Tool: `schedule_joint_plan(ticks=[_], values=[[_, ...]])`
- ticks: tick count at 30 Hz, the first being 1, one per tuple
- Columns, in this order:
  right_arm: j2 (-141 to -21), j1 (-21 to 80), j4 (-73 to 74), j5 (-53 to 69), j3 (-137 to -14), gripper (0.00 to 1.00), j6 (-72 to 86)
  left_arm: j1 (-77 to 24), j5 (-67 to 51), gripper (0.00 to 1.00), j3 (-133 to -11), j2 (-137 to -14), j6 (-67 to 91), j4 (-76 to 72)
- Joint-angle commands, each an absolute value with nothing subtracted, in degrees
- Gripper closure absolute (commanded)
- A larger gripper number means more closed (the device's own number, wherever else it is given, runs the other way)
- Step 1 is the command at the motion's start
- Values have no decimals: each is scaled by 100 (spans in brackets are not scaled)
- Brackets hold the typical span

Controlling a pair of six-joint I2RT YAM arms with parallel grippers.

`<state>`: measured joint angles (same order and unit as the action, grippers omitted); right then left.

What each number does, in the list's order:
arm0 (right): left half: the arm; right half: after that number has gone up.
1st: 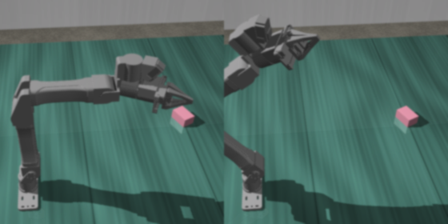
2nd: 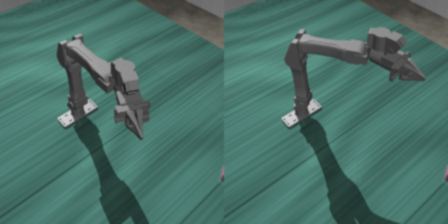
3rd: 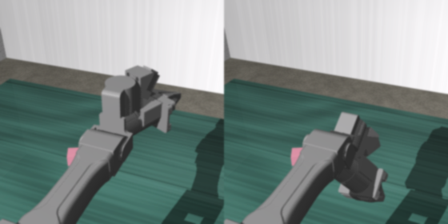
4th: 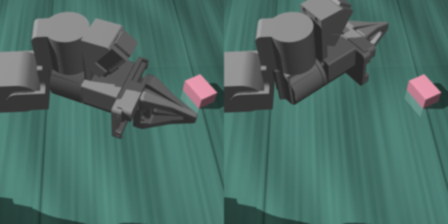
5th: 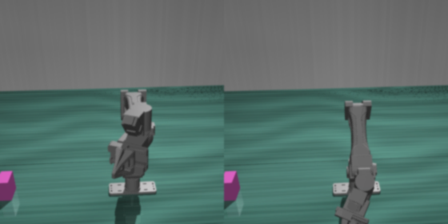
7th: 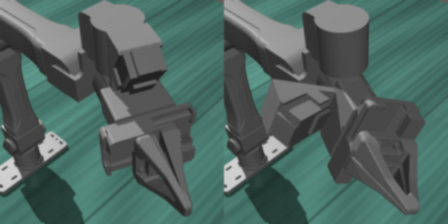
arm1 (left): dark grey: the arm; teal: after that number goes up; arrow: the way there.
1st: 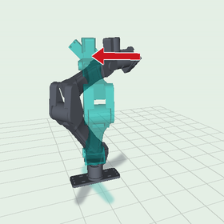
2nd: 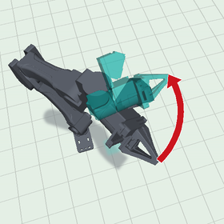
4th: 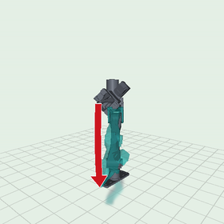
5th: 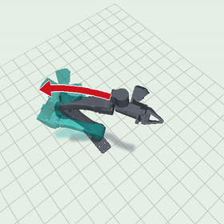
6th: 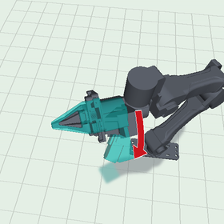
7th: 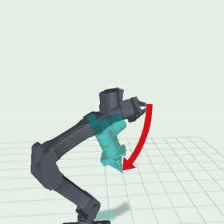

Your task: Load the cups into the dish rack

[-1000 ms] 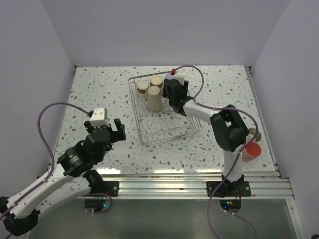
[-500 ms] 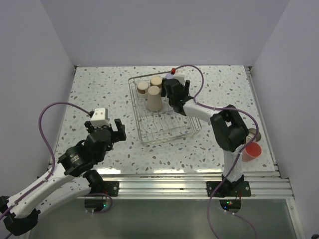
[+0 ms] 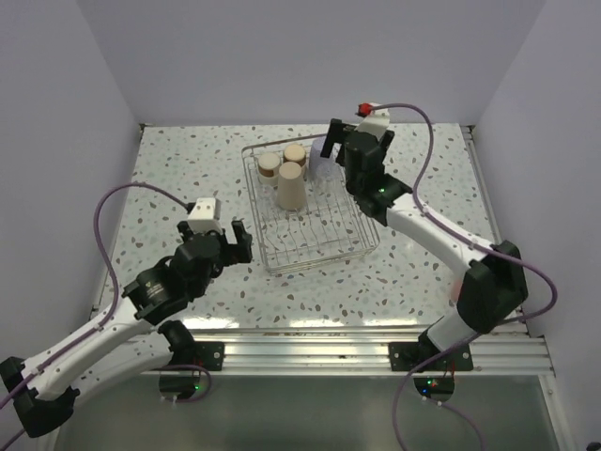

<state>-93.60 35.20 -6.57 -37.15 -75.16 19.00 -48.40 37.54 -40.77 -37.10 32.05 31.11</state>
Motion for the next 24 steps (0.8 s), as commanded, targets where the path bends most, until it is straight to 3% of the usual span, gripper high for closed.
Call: schedule_joint_plan(ticks=[1,6,13,20,24], values=[[-8231,3533,-256,-4226,-7366,2,1784,-4851,2815,5,-4394,-4279,3164,1798],[-6726,3533,429,-4614,-6751,2,1925,-5193,1688,6,-4693,-5804,2990,354],[-4800,3524,1317,-5071,-6346,2,1916,-5985,784,6,-6535,-8575,2426,-1009],[-3789,3524,2397,-5545,-6758,2,1731,-6143,-649,7,-8646,-10852,2426,-1213],[-3157,3533,2627,-5563,-6943,2,1714,-6354,-808,7,-9929,-12092,2321,-749]])
